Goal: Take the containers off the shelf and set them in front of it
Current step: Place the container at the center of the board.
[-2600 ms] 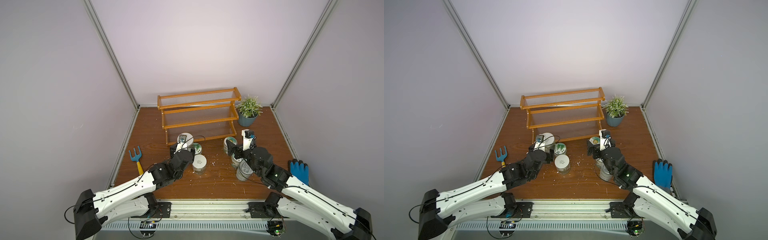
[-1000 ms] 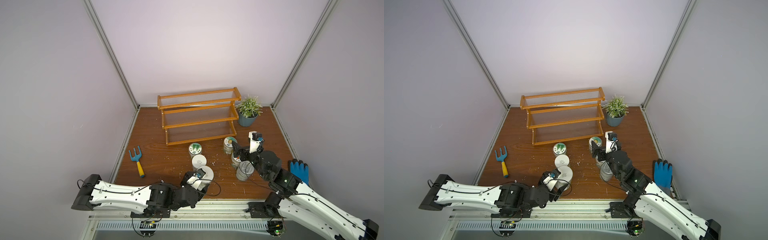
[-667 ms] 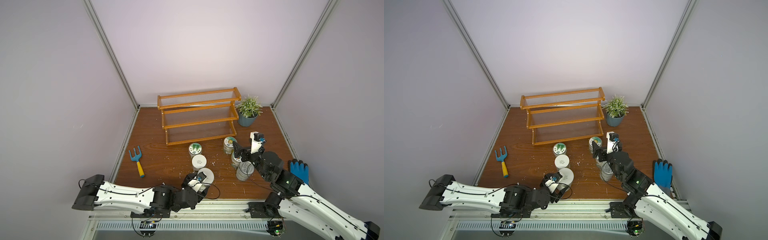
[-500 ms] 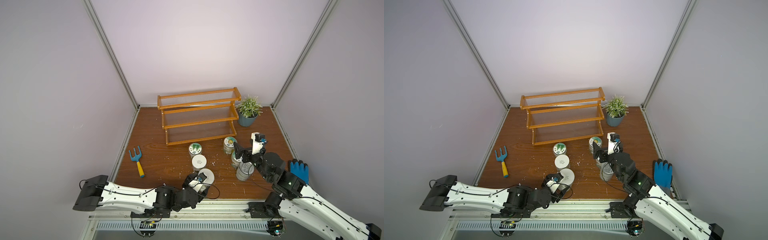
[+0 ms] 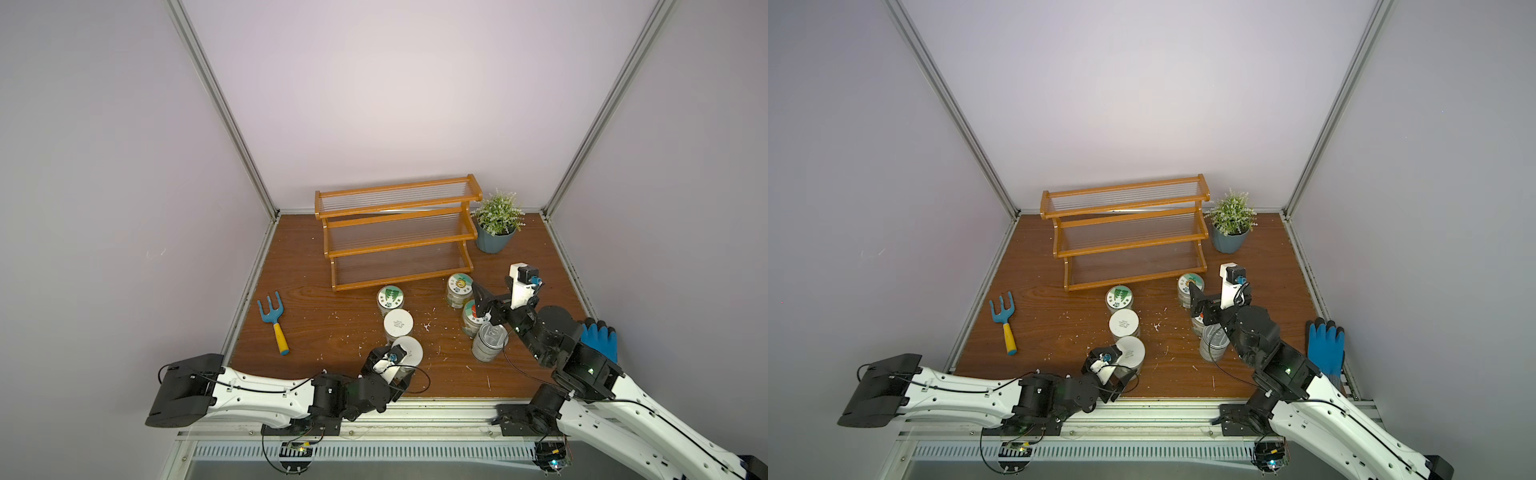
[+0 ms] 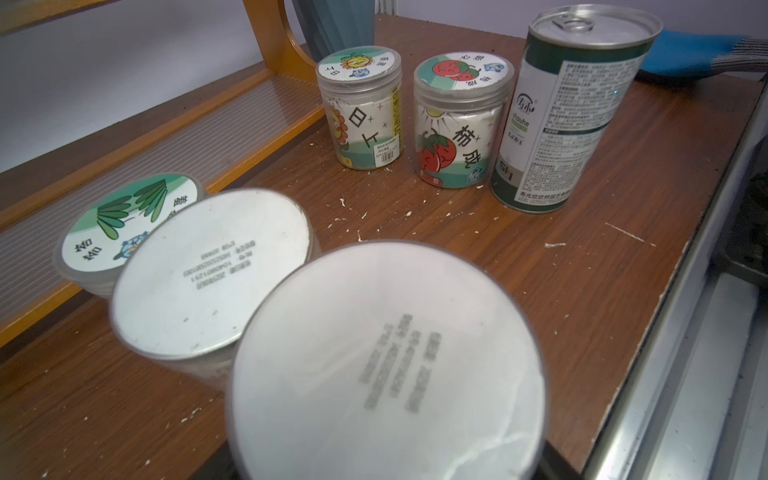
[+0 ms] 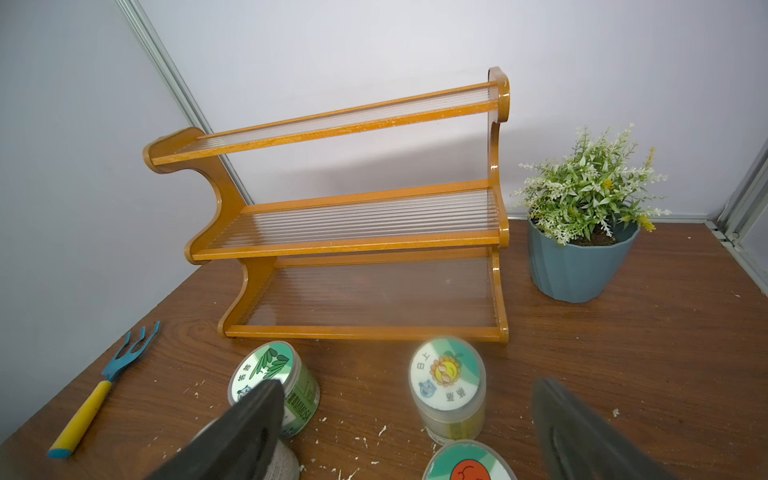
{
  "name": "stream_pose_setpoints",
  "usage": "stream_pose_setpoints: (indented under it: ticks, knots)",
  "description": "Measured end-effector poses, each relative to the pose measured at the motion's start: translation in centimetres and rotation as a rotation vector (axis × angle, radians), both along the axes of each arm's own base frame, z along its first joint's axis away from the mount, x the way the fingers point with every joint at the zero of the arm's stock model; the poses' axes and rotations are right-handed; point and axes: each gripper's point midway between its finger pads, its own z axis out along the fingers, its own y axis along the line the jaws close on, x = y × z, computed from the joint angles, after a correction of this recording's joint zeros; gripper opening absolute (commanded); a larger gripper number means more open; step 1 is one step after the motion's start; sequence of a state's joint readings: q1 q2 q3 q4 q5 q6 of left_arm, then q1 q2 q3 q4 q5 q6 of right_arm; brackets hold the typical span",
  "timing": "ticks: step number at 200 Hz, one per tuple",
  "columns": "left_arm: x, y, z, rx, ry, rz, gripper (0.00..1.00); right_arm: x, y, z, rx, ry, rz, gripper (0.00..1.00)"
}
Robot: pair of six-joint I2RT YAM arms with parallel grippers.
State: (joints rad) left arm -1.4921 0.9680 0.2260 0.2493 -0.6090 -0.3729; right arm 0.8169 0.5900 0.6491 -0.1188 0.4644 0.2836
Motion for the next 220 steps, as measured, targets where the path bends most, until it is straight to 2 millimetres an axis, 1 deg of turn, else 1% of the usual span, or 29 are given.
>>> stream_pose_setpoints:
  ticks: [10,20,73,119,165,177,190,204,220]
  knots:
    - [0.0,0.0,-0.4,0.005,0.0,-0.002,0.72,0.0,0.0,-0.1,-0.003,0.001,0.0,0.99]
    - [0.1,-0.2,-0.4,-0.001,-0.002,-0.002,0.73,0.0,0.0,-0.1,-0.007,0.002,0.0,0.99]
    - [0.3,-0.6,-0.2,-0.024,0.001,-0.008,0.91,0.0,-0.1,-0.1,-0.009,0.002,0.0,0.99]
    - [0.4,-0.7,-0.1,-0.026,-0.005,-0.01,1.0,-0.1,-0.1,0.0,-0.006,-0.001,0.001,0.99]
    - [0.4,-0.3,-0.3,-0.009,-0.001,-0.001,1.0,-0.1,-0.1,0.1,-0.007,-0.001,0.0,0.99]
    - [0.5,0.0,0.2,-0.016,0.0,0.009,1.0,-0.1,-0.1,0.1,-0.009,0.0,0.0,0.99]
    - [0.7,0.4,1.1,-0.038,-0.006,0.026,1.0,-0.1,-0.1,-0.1,-0.01,0.001,-0.001,0.99]
    - [1.0,0.9,2.6,-0.077,-0.021,0.049,1.0,-0.1,-0.1,-0.7,-0.019,0.009,-0.003,0.99]
    - [1.5,1.6,4.7,-0.128,-0.048,0.082,1.0,0.0,-0.2,-1.8,-0.038,0.024,-0.01,0.99]
